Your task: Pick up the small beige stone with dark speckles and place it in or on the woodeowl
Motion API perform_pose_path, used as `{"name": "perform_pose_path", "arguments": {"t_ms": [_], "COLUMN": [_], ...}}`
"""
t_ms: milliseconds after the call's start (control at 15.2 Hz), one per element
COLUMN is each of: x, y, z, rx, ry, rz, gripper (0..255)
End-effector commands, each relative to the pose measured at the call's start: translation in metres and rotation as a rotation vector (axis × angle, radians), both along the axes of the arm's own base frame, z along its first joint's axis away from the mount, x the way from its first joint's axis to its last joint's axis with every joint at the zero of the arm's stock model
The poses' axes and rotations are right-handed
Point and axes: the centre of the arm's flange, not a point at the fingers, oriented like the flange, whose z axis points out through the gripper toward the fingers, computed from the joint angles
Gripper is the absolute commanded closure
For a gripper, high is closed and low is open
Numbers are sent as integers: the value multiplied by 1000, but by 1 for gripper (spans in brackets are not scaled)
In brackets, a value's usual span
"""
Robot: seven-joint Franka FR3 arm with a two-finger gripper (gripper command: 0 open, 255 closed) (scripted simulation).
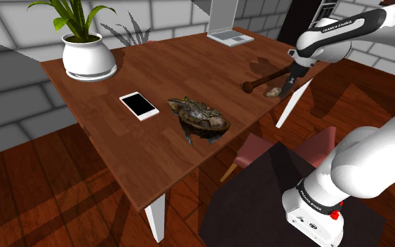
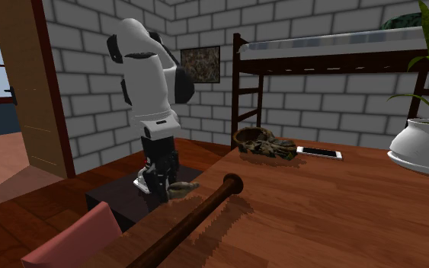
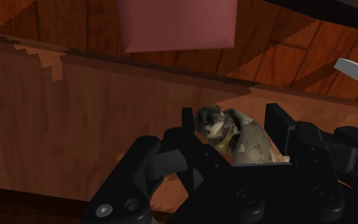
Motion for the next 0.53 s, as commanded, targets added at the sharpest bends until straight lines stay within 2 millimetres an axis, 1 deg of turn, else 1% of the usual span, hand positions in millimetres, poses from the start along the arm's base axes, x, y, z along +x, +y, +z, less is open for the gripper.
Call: {"name": "perform_pose_path", "arguments": {"t_ms": [0, 462], "x": [0, 0], "y": [0, 0], "z": [10, 47], "rx": [0, 0], "ry": [0, 0], "rz": [0, 0], "gripper": [255, 255]}}
